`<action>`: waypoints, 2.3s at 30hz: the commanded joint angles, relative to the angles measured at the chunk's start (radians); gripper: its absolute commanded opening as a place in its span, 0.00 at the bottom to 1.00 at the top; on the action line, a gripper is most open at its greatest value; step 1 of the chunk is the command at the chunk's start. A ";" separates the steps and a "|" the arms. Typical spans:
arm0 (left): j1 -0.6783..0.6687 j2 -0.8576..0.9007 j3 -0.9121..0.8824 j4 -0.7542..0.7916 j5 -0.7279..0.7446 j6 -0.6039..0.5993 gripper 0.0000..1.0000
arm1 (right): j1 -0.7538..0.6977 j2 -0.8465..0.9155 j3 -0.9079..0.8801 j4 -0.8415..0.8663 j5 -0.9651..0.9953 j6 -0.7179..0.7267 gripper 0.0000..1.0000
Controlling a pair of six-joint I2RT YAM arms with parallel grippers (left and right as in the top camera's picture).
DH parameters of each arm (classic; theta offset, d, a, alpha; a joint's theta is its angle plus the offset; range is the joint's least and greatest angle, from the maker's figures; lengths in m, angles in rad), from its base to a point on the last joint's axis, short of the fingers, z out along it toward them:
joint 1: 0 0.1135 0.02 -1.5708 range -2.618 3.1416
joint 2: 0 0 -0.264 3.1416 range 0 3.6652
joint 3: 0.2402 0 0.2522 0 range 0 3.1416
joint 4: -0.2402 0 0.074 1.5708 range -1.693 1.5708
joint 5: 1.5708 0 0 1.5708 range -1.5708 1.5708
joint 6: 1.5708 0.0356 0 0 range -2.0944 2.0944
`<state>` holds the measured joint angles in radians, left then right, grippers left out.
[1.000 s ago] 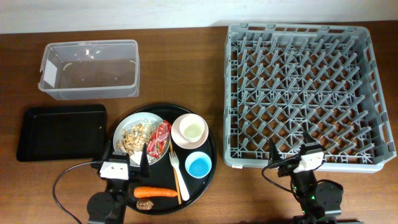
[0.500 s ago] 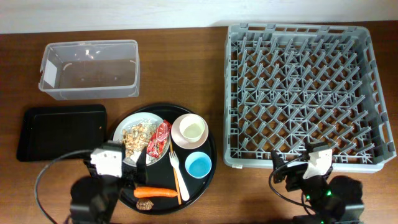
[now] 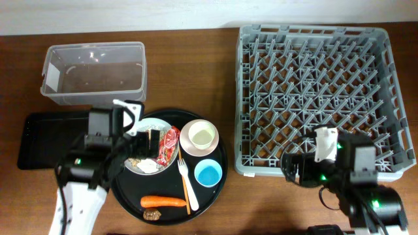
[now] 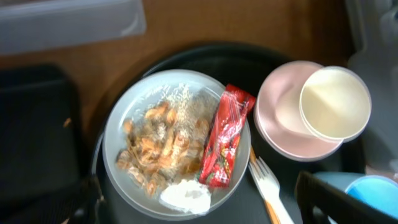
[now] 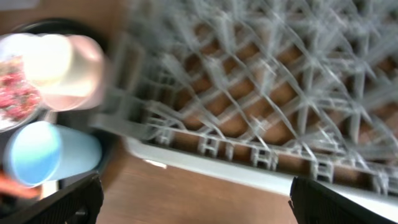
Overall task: Sort waste into correct bins and load items into the dishwasher rack
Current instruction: 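Reach the left gripper to the red wrapper on the plate and grasp it, then carry the red wrapper with the left gripper into the clear bin and release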
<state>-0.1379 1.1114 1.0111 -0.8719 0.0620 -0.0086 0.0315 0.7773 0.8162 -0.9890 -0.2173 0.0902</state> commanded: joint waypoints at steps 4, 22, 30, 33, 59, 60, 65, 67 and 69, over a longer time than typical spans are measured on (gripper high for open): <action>0.003 0.219 0.020 0.100 0.058 -0.010 0.99 | -0.007 0.120 0.016 -0.043 0.212 0.129 0.99; 0.001 0.558 0.020 0.135 0.134 -0.010 0.50 | -0.007 0.161 0.016 -0.032 0.220 0.129 0.99; 0.001 0.558 0.020 0.138 0.134 -0.010 0.06 | -0.006 0.161 0.016 -0.032 0.223 0.129 0.99; 0.001 0.557 0.024 0.138 0.132 -0.010 0.00 | -0.006 0.161 0.016 -0.032 0.223 0.129 0.99; 0.195 0.581 0.307 0.620 -0.268 -0.010 0.63 | -0.006 0.161 0.016 -0.041 0.214 0.129 0.99; 0.195 0.579 0.307 0.612 -0.268 -0.010 0.66 | -0.006 0.161 0.016 -0.041 0.214 0.129 0.99; 0.183 0.521 0.307 0.430 -0.140 -0.010 0.71 | -0.006 0.161 0.016 -0.040 0.214 0.129 0.99; 0.182 0.475 0.307 0.241 0.014 -0.011 0.73 | -0.006 0.161 0.016 -0.040 0.214 0.129 0.99; 0.172 0.447 0.307 0.053 0.129 -0.011 0.73 | -0.006 0.161 0.016 -0.041 0.214 0.129 0.99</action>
<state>0.0483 1.6493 1.3178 -0.6277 -0.0532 -0.0227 0.0311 0.9379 0.8181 -1.0286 -0.0151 0.2104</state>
